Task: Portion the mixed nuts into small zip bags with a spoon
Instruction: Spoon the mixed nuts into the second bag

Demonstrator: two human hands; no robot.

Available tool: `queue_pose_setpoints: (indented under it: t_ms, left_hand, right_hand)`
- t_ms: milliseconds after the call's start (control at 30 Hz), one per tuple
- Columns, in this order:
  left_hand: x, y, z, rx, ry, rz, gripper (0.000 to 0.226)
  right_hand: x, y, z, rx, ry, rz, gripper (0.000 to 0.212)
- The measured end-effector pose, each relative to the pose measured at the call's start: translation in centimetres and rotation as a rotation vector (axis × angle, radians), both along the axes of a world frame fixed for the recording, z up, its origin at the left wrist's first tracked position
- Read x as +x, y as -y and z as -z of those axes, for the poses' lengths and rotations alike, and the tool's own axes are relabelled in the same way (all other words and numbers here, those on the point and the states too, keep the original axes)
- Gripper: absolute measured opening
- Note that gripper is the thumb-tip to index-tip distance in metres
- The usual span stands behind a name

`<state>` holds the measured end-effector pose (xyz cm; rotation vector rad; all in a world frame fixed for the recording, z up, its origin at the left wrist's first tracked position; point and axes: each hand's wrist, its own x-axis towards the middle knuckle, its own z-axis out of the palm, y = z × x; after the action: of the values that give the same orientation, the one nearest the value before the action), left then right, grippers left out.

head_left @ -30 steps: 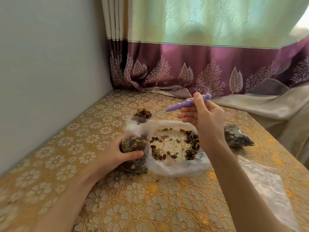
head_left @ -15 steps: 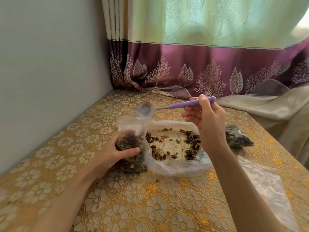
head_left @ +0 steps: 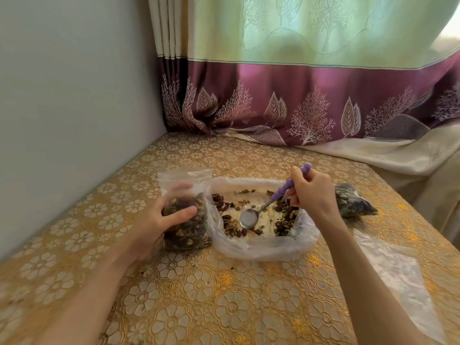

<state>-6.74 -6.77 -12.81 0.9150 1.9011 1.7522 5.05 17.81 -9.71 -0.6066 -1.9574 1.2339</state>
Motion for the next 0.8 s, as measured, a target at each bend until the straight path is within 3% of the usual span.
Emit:
queue_pose_setpoints:
  t_ms: [100,267,467,633,733,800]
  left_hand:
    - [0.1,0.1,-0.5,0.111,0.008,-0.065,0.084]
    - [0.3,-0.2,-0.6,0.230,0.015,-0.126,0.067]
    - [0.1,-0.3,-0.5,0.167,-0.057,-0.152,0.084]
    - [0.0,-0.2,-0.4,0.155,-0.067,-0.094,0.055]
    - [0.0,-0.2,-0.4,0.141,-0.053,-0.054,0.059]
    - [-0.2,-0.2,-0.3,0.102,-0.026,-0.031,0.069]
  right_hand:
    - [-0.1,0.1,0.0,0.013,0.005,-0.011,0.043]
    - [-0.2,0.8,0.1,0.008,-0.025,-0.033,0.045]
    - [-0.9,2.5,0.5,-0.078,-0.057,-0.057,0.043]
    - [-1.7,4.1,1.6,-0.188,-0.125,-0.001,0.049]
    - [-2.1,4.3,2.2,-0.335,-0.108,-0.022,0.056]
    - [-2.3,4.2,2.3,-0.428,-0.079,-0.060,0.048]
